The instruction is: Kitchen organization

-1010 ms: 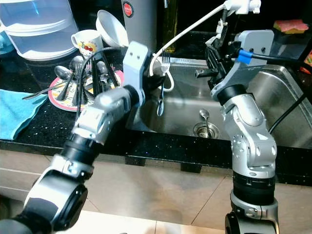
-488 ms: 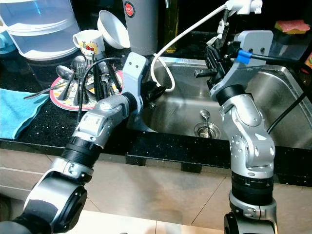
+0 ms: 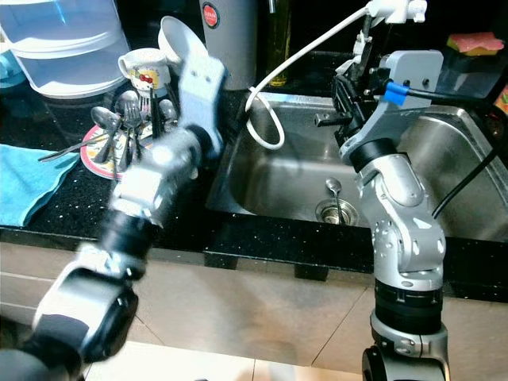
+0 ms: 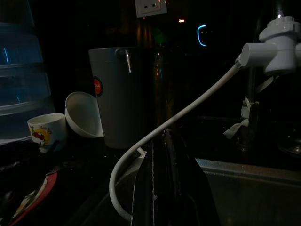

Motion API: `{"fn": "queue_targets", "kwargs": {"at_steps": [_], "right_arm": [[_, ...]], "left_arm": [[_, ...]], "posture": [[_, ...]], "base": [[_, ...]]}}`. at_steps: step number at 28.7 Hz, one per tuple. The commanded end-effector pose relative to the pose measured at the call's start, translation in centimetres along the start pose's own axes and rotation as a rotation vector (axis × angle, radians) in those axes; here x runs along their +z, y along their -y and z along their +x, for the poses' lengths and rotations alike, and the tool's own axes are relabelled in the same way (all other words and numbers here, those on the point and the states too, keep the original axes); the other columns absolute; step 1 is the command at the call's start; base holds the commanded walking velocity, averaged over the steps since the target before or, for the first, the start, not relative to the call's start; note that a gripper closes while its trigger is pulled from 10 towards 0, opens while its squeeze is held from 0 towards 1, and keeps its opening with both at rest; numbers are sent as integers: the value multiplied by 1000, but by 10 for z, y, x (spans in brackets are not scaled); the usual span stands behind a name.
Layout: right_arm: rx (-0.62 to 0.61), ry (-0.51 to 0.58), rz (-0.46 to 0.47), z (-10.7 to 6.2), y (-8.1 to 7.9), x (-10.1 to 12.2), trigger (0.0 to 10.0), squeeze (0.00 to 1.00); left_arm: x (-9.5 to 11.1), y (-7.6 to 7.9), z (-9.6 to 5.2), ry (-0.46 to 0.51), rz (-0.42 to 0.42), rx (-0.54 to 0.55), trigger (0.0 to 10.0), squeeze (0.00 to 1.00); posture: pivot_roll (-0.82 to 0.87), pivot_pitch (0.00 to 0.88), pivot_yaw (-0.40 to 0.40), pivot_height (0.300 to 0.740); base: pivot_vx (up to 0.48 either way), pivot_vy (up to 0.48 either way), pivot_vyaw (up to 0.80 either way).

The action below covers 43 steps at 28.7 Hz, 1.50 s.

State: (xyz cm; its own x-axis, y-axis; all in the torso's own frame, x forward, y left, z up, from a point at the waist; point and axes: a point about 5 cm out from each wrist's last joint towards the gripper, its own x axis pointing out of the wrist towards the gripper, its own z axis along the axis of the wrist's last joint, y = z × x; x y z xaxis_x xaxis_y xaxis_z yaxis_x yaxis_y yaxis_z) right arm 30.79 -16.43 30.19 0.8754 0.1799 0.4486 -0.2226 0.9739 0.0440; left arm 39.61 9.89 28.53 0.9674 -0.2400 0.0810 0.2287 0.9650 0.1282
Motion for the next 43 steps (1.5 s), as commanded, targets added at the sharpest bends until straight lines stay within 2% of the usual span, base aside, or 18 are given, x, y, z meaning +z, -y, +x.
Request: {"fn": "queue_targets", "kwargs": {"at_steps": [1, 4, 7, 12, 15, 21, 22, 23, 25, 26, 27, 35, 39, 43], "right_arm": [[-4, 10, 2, 0, 0, 0, 10000, 0], [-2, 10, 6, 1, -1, 0, 10000, 0], [1, 13, 9, 2, -2, 0, 10000, 0], [2, 16, 10, 2, -2, 1, 10000, 0], [-1, 15, 4, 2, -1, 2, 10000, 0], [-4, 15, 3, 1, 0, 2, 10000, 0], [-5, 14, 2, 1, 0, 2, 10000, 0], [-6, 14, 2, 1, 0, 1, 10000, 0], [-6, 13, 2, 1, 0, 1, 10000, 0], [-7, 13, 3, 1, 0, 1, 10000, 0], [-7, 13, 3, 1, 0, 1, 10000, 0], [-4, 13, 6, 2, 0, 1, 10000, 0], [-4, 12, 6, 1, 0, 1, 10000, 0], [-4, 13, 6, 1, -1, 1, 10000, 0]], "left_arm": [[-5, -12, 1, -54, -10, 64, 10000, 0], [-4, -29, 2, -77, -39, 139, 10000, 0], [-10, -33, 7, -113, -48, 163, 10000, 0], [-18, -27, 14, -174, -98, 165, 10000, 0], [-24, -16, 18, -211, -172, 131, 10000, 0], [-25, -13, 20, -225, -194, 128, 10000, 0], [-26, -13, 21, -227, -200, 132, 10000, 275], [-26, -14, 21, -233, -206, 148, 10000, 1000], [-25, -15, 21, -233, -210, 158, 10000, 1000], [-25, -17, 22, -234, -213, 169, 10000, 204], [-26, -18, 22, -237, -215, 180, 10000, 0], [-26, -22, 23, -239, -224, 213, 10000, 0], [-34, -23, 22, -282, -268, 235, 10000, 0], [-36, -23, 22, -291, -274, 238, 10000, 0]], "posture": [[39, 86, 38, 740], [45, 87, 36, 740], [42, 87, 37, 740], [36, 87, 37, 740], [32, 88, 37, 740], [24, 90, 41, 740], [24, 90, 41, 740], [24, 90, 41, 740], [23, 91, 40, 740], [25, 91, 39, 740], [24, 92, 39, 740], [23, 93, 38, 740], [20, 93, 38, 740], [19, 93, 39, 740]], "base": [[0, 0, 0], [0, 0, 0], [0, 0, 0], [0, 0, 0], [0, 0, 0], [0, 0, 0], [0, 0, 0], [0, 0, 0], [0, 0, 0], [0, 0, 0], [0, 0, 0], [0, 0, 0], [0, 0, 0], [0, 0, 0]]}}
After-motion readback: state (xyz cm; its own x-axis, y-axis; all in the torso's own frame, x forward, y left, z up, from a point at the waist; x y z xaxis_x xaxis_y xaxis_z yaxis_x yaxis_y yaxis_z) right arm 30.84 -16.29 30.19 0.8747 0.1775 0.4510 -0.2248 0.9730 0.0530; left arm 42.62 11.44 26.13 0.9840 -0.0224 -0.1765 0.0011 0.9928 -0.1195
